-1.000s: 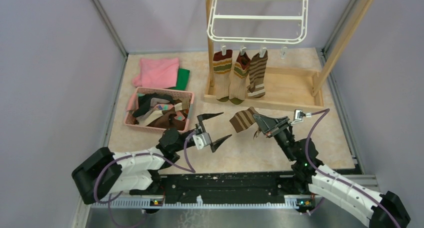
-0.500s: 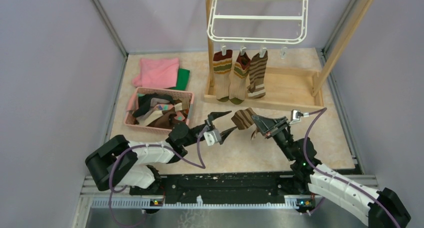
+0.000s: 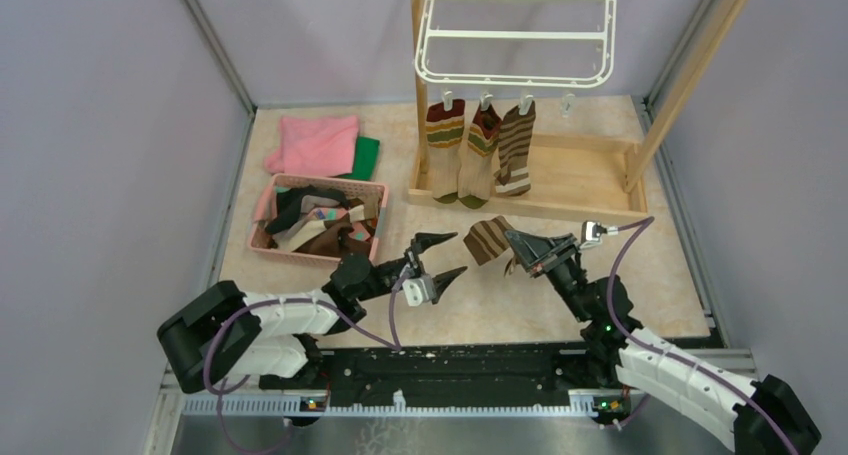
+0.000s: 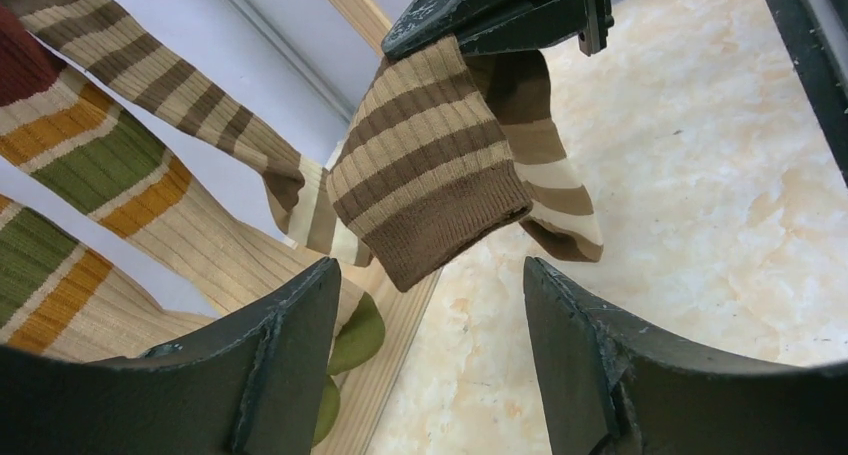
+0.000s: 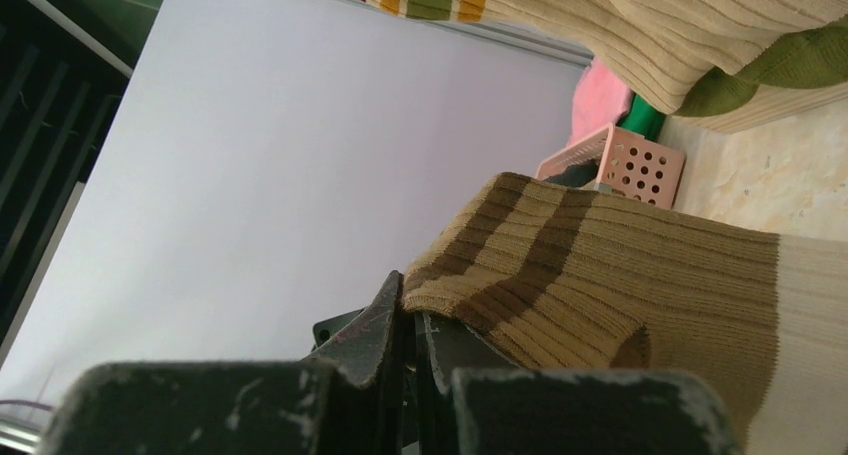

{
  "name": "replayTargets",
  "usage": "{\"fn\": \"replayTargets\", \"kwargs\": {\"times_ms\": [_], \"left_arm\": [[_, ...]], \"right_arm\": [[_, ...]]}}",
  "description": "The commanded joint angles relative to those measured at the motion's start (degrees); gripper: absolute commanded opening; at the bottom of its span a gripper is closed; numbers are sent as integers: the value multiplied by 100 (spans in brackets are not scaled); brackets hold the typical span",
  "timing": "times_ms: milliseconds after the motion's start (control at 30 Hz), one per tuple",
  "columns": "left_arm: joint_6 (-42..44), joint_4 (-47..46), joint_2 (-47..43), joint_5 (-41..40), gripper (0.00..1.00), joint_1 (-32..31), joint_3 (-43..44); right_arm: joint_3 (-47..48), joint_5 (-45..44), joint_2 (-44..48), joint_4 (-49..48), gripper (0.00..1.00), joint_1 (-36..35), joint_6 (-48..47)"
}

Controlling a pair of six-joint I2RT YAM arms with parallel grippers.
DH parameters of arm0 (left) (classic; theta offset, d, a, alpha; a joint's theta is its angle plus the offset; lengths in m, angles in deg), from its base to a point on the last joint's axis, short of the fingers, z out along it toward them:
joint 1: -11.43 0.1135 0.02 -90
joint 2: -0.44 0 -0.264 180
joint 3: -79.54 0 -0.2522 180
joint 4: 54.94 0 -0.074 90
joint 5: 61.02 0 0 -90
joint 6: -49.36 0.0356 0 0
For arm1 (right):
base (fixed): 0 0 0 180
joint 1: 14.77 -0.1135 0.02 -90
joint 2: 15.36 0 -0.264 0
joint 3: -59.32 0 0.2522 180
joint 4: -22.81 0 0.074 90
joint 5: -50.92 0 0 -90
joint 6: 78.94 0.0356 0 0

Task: Clip the socks to the hanger
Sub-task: Pick up the sock from the bin.

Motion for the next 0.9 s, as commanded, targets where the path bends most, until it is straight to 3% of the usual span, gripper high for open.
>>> {"fn": "replayTargets", "kwargs": {"times_ms": [0, 433, 867], "left_arm": [[473, -66, 120, -13, 73, -64, 119], [1094, -1731, 1210, -1452, 66, -388, 300], [851, -2100, 1327, -1228, 56, -569, 358]], "right_arm": [[-5, 123, -205, -542, 0, 37, 176], [3, 212, -534, -887, 0, 48, 428], [-66, 110, -592, -939, 0, 54, 598]]}}
